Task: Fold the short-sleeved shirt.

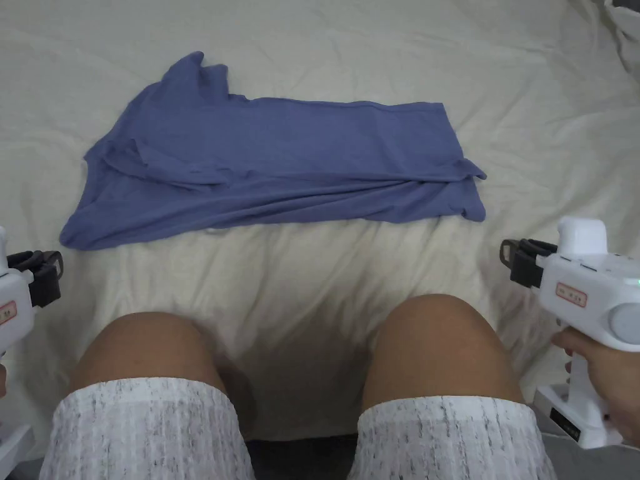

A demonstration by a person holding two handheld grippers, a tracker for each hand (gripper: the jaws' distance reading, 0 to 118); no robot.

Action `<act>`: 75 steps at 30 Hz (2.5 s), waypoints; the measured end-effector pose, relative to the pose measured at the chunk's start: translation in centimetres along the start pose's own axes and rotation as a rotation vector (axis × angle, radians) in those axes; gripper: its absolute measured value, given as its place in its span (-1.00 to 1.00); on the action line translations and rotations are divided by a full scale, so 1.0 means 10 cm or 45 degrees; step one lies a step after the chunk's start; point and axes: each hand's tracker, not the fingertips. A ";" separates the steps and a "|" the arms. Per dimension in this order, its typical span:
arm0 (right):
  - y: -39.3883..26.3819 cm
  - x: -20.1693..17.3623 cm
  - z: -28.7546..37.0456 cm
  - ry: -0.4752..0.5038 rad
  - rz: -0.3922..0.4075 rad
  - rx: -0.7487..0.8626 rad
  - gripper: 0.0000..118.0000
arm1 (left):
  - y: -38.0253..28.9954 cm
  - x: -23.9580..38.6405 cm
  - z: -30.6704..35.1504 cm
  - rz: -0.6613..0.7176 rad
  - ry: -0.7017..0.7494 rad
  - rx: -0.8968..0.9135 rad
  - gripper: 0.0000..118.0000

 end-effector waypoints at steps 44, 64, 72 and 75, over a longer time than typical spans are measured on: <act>0.51 -0.02 -1.26 -0.020 0.212 -0.213 -0.03 | 0.28 0.01 -0.77 -0.039 -0.047 -0.119 -1.00; 0.73 -0.14 -1.30 0.002 0.174 -0.136 -0.92 | 0.18 -0.21 -0.98 -0.104 -0.038 -0.095 0.24; 0.72 -0.13 -1.28 0.001 0.147 -0.138 -0.92 | 0.27 -0.17 -1.28 -0.042 -0.039 -0.193 0.07; 0.72 -0.13 -1.26 0.001 0.138 -0.123 -0.93 | 0.28 -0.15 -1.24 -0.020 -0.041 -0.174 -0.75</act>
